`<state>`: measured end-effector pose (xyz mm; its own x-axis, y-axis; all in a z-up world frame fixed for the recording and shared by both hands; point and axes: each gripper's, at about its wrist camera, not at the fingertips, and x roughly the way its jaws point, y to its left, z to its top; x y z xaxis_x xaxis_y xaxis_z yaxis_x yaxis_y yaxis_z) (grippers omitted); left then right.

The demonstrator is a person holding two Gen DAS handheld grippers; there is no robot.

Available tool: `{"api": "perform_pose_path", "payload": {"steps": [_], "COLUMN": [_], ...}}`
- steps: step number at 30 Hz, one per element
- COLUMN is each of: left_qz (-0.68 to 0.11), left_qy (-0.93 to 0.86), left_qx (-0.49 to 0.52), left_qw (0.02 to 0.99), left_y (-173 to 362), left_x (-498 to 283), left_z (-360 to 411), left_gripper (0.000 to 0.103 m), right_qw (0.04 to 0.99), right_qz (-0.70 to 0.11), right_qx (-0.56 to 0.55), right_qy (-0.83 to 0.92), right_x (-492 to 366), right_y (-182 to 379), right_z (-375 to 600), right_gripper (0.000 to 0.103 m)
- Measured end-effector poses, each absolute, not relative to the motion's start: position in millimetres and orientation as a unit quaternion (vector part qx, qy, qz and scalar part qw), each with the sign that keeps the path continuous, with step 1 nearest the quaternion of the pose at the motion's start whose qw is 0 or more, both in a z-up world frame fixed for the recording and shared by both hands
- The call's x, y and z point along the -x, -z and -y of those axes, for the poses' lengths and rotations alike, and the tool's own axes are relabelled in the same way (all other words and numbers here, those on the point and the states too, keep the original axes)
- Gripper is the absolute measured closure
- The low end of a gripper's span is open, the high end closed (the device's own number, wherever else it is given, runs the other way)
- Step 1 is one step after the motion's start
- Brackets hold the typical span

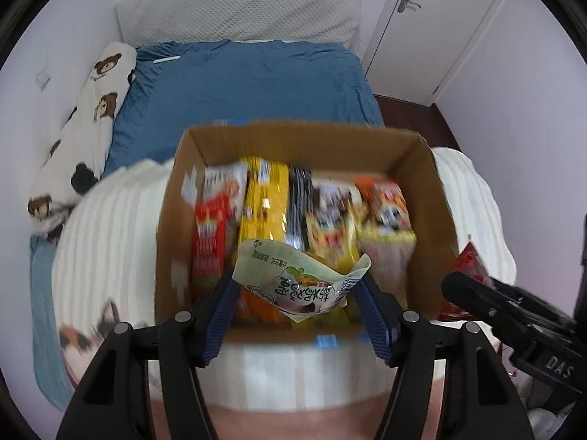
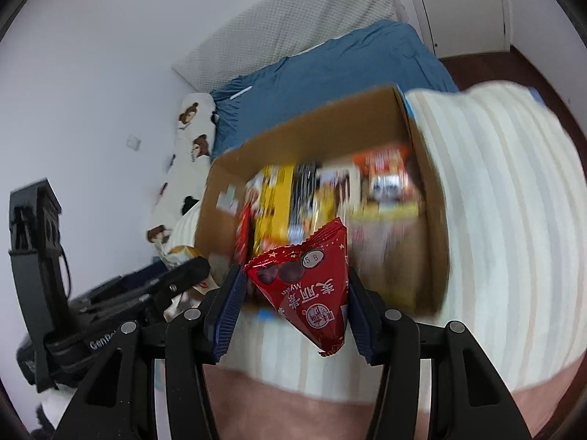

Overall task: Organize snacks
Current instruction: 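Lift and carry the white packet and red packet over the box, then open both tools to drop the two packets into the box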

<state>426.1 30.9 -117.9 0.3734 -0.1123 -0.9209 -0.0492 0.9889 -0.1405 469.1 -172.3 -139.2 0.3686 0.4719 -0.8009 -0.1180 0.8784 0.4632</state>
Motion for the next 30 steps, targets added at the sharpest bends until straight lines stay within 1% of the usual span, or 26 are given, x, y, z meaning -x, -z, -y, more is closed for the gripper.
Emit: {"api": "perform_pose_path", "payload": {"steps": [5,10,16,22,24,25,26,27,28,29,30], "left_qz": [-0.592,-0.629,-0.651,-0.661,-0.663,-0.665,-0.665,-0.666,-0.667,-0.667,-0.666], "left_qy": [0.009,0.000,-0.006,-0.007,-0.010,-0.009,-0.012,-0.013,-0.013,-0.014,-0.014], "left_qx": [0.048,0.041,0.039,0.039,0.035,0.037,0.042,0.047,0.051,0.056,0.057], "left_qw": [0.804,0.777,0.758,0.749,0.747,0.746,0.746,0.744,0.743,0.743,0.744], "left_y": [137.3,174.0,206.9,222.7,223.9,224.3,224.4,224.6,224.4,224.0,222.6], "left_x": [-489.6,-532.8,-552.5,-556.1,-557.9,-558.9,-559.3,-559.9,-560.3,-560.4,-560.7], "left_z": [-38.4,-43.0,-49.4,-51.0,-49.8,-50.1,-51.6,-53.2,-53.6,-54.9,-55.7], "left_gripper": [0.042,0.041,0.041,0.040,0.039,0.039,0.039,0.039,0.037,0.027,0.016], "right_qw": [0.809,0.794,0.777,0.768,0.766,0.764,0.763,0.764,0.766,0.766,0.767], "right_qz": [-0.549,-0.581,-0.612,-0.626,-0.629,-0.632,-0.634,-0.634,-0.635,-0.635,-0.636], "right_qx": [-0.127,-0.098,-0.073,-0.065,-0.062,-0.060,-0.058,-0.052,-0.040,-0.034,-0.026], "right_qy": [-0.166,-0.147,-0.128,-0.119,-0.116,-0.114,-0.110,-0.104,-0.099,-0.095,-0.086], "right_x": [-531.6,-582.2,-609.5,-618.9,-621.3,-622.1,-622.9,-623.2,-623.4,-622.5,-622.0], "right_y": [133.9,155.7,190.1,216.3,221.0,222.8,223.9,223.5,223.1,221.4,220.9], "right_z": [159.8,144.9,137.0,134.2,133.4,133.1,133.3,133.2,132.1,132.0,132.3], "right_gripper": [0.047,0.047,0.047,0.046,0.043,0.039,0.028,0.021,0.009,0.006,0.006]}}
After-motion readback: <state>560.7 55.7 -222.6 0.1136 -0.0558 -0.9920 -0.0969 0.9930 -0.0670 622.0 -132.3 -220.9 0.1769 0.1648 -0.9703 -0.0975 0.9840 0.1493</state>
